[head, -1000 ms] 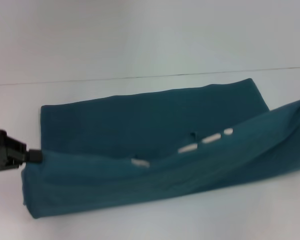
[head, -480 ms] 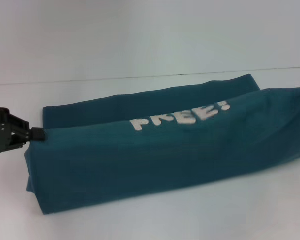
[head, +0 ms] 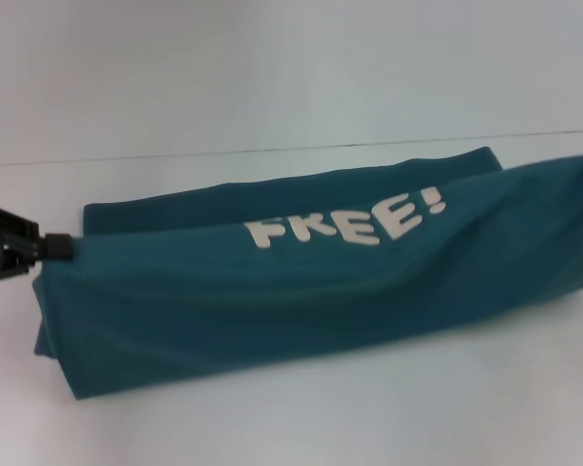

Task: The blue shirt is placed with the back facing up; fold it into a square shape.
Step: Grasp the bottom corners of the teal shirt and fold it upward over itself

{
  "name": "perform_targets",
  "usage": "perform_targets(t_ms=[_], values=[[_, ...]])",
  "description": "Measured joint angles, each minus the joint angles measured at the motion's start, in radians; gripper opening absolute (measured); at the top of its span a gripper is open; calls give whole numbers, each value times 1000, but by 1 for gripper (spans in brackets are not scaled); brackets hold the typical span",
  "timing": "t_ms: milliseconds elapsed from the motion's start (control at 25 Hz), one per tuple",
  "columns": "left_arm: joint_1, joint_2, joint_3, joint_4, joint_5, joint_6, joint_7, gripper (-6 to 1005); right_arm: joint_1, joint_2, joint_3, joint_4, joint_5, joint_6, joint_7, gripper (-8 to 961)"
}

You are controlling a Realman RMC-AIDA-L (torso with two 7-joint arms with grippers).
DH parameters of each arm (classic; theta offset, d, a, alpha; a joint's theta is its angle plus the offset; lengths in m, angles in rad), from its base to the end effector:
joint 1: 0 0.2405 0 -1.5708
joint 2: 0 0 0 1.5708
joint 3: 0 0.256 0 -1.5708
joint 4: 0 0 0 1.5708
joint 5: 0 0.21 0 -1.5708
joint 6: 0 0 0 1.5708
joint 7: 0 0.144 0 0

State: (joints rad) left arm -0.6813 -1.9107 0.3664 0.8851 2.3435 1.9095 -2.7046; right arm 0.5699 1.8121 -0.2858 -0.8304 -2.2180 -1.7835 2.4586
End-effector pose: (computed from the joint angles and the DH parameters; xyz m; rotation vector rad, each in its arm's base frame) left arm -0.2513 0.3508 0.1212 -2.1852 -2.1152 -0.6130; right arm 0.2982 0.3442 0.1748 -2.0829 1.7709 0.8142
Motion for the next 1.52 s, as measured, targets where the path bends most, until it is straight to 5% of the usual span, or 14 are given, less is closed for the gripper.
perform_targets(t_ms=[200,640,1040,1520], values=[[-24,10,16,-26,2,-80,-9,26,-4,1,-4,20,41,91,8,27],[-64,-8,191,-134,11,-450,-15,26,67,92,-23,162,45,536,-120,28],[-68,-32,322,-194,12,-694,1,27,123,151,-227,208,43,896,-160,28],[-80,-57,331,-244,13,-817,70,27,121,182,-265,220,47,1033,-153,28]])
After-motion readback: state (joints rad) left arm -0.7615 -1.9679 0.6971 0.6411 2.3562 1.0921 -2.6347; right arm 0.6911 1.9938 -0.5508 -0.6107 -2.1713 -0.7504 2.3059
